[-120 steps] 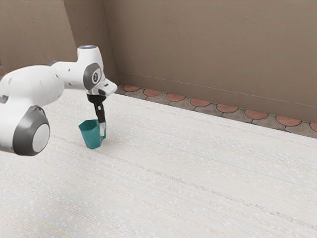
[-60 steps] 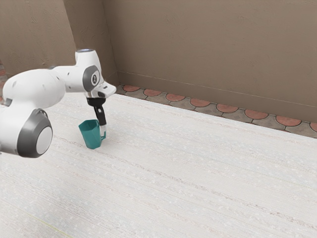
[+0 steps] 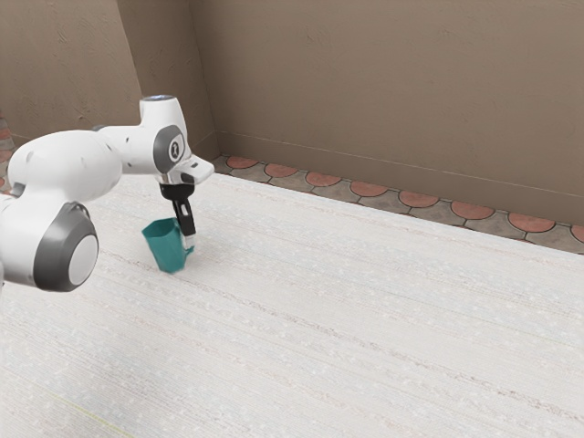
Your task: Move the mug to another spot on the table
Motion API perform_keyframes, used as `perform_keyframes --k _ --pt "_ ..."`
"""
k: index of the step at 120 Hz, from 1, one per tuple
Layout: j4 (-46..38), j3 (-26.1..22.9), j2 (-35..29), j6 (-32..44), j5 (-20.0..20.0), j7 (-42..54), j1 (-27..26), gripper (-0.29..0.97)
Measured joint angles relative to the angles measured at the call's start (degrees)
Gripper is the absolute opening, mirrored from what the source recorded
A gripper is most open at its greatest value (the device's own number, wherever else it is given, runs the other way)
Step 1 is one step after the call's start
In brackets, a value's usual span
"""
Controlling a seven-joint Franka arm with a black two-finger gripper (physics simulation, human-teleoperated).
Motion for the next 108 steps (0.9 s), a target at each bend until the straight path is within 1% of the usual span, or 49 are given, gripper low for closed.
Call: perform_keyframes --k 7,49,68,93,108 --pt "0.0 0.0 0.0 0.0 0.1 -0.1 0.0 0.26" --pt "0.4 0.8 -0.1 0.2 0.4 -0.6 0.0 0.05" --pt "0.7 0.9 -0.3 0.2 0.4 -0.9 0.0 0.01" --pt "3.7 0.8 -0.6 -0.2 1.1 -1.3 0.0 -0.03" --pt "3.2 0.3 -1.7 -0.2 1.4 -1.5 -0.6 -0.04"
